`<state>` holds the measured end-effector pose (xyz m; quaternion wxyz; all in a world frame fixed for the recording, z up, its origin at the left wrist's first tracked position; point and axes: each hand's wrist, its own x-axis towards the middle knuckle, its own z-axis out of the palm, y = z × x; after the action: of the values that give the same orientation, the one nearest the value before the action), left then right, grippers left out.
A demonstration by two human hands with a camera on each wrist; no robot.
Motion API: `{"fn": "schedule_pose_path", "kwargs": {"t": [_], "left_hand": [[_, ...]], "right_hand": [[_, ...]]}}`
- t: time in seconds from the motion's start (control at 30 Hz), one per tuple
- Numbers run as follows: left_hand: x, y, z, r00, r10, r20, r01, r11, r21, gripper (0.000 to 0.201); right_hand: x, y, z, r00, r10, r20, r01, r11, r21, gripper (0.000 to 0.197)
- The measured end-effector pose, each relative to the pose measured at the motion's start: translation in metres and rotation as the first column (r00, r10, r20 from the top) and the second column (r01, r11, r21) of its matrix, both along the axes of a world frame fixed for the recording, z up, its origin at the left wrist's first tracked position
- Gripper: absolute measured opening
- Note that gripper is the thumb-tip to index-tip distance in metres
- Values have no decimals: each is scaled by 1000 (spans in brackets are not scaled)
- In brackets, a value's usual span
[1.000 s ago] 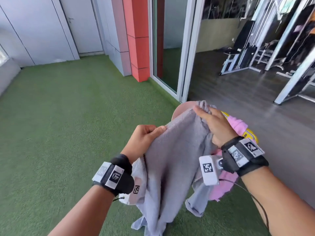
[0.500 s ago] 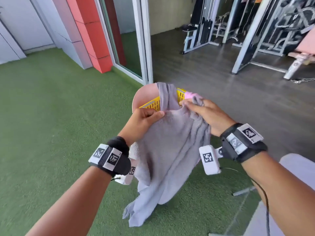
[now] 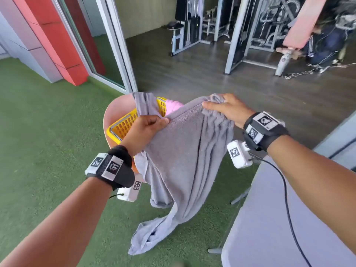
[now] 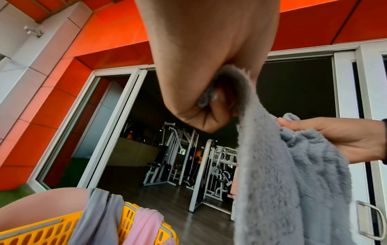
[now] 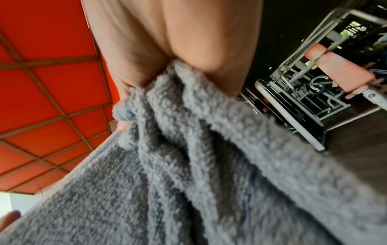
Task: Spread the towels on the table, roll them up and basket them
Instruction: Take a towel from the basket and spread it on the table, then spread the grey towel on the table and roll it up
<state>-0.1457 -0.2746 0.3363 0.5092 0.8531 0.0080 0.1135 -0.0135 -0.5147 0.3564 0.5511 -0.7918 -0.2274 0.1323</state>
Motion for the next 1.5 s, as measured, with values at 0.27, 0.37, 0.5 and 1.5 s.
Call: {"fn": "schedule_pose_path", "kwargs": {"t": [0.27, 0.37, 0.5, 1.5], "left_hand": [[93, -28, -26, 998, 47, 34, -46, 999, -16, 36], [98, -29, -64, 997, 75, -19, -74, 997, 35, 34], [68, -36, -142, 985, 73, -154, -54, 991, 126, 29], [-139, -547, -327, 519, -402, -755, 854, 287, 434, 127]], "right_hand": [[126, 2, -6, 949, -54, 310, 149, 945, -292, 48], [156, -34, -24, 945, -111, 307, 231, 893, -387, 47], [167, -116, -69, 910, -305, 282, 404, 804, -436, 37], [-138, -582, -351, 954, -258, -153, -19, 457, -889, 92]]}}
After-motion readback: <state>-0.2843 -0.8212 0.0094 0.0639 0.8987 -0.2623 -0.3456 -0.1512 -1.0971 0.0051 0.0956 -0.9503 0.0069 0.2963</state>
